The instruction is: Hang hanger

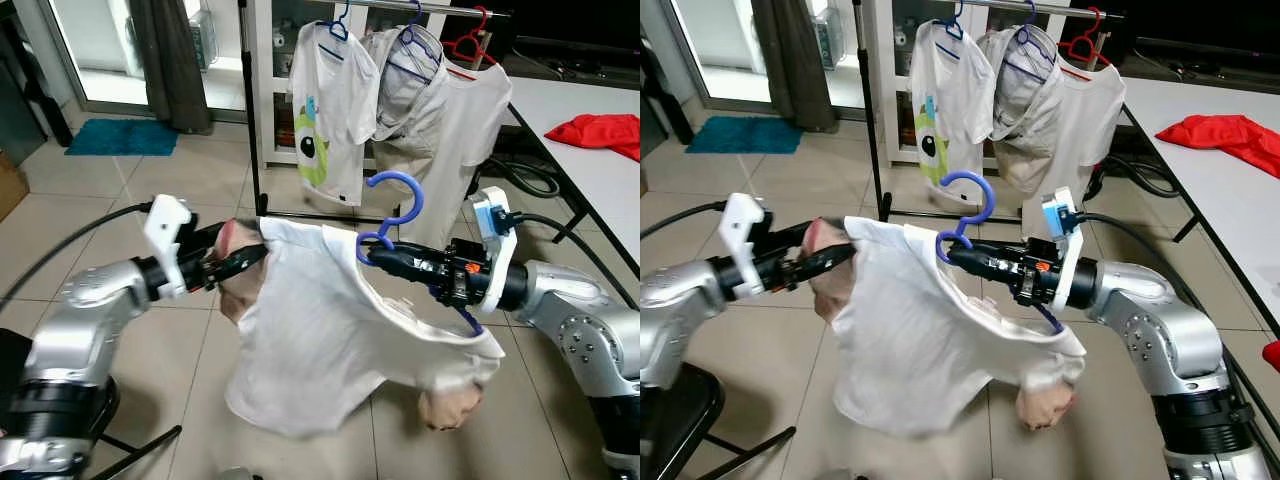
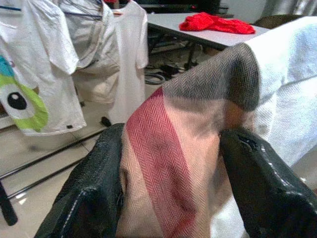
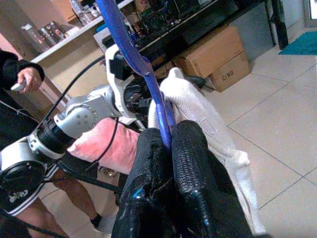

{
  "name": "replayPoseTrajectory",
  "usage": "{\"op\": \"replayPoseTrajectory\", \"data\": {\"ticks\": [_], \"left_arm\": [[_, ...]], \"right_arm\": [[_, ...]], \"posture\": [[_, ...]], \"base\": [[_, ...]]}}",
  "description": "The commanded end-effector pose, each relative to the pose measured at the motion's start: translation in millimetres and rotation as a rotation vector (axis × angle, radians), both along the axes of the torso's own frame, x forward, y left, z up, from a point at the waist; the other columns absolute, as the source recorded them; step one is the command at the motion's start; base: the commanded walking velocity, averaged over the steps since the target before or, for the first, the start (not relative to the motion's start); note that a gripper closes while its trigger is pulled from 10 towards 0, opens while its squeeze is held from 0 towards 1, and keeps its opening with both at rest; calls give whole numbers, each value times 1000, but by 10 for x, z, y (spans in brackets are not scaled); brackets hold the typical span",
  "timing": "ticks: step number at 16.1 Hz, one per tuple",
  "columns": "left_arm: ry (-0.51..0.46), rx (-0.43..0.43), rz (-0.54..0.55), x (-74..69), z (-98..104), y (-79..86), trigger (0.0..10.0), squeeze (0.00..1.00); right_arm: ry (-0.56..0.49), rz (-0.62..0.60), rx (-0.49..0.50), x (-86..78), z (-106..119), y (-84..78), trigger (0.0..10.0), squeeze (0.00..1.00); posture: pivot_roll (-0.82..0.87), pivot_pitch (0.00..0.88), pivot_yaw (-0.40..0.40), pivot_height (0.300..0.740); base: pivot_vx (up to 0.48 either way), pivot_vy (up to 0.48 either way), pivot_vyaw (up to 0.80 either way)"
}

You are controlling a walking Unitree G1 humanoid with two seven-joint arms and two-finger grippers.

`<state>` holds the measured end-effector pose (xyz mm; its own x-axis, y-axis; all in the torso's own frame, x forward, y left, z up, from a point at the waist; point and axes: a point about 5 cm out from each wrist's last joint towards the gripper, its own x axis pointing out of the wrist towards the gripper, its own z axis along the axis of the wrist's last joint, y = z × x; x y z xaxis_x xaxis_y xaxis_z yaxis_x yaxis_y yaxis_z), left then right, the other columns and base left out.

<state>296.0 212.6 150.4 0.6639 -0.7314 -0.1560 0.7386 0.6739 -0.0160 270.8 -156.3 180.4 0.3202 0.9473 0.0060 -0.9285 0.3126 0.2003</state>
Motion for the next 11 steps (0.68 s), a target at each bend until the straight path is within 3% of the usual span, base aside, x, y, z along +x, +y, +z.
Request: {"op": "replayPoseTrajectory", "data": {"ticks": [1, 2, 3, 5, 7, 8, 9, 10, 11], "left_arm": [[19, 8, -7, -27, -19, 14, 0, 0], [32, -5, -25, -80, 3, 61, 784, 0], [35, -7, -26, -91, 10, 81, 2471, 0], [42, -9, -20, -114, 10, 134, 2941, 0], [49, -6, -15, -126, 1, 151, 2706, 0], [63, -14, -13, -136, -14, 160, 941, 0], [67, -17, -12, -141, -18, 164, 1020, 0], [72, -20, -14, -148, -21, 168, 0, 0], [74, -18, -16, -153, -23, 177, 0, 0]], "right_arm": [[-58, 14, 40, -15, 149, -37, 10000, 0], [-64, 6, 50, 2, 179, -64, 10000, 0], [-66, 3, 50, 11, 190, -78, 10000, 0], [-70, -7, 50, 32, 209, -116, 10000, 0], [-70, -9, 49, 36, 212, -131, 10000, 0], [-70, -9, 52, 37, 216, -138, 10000, 0], [-71, -9, 52, 36, 220, -142, 10000, 0], [-72, -9, 53, 35, 223, -145, 10000, 0], [-73, -11, 52, 36, 225, -149, 10000, 0]], "posture": [[-69, 0, -45, 740], [-68, 0, -47, 740], [-66, 0, -49, 740], [-63, 0, -52, 740], [-63, 0, -54, 740], [-63, 0, -54, 740], [-64, 0, -54, 740], [-64, 0, -55, 740], [-66, 0, -55, 740]], "base": [[0, 0, 0], [0, 0, 0], [0, 0, 0], [0, 0, 0], [0, 0, 0], [0, 0, 0], [0, 0, 0], [0, 0, 0], [0, 0, 0]]}}
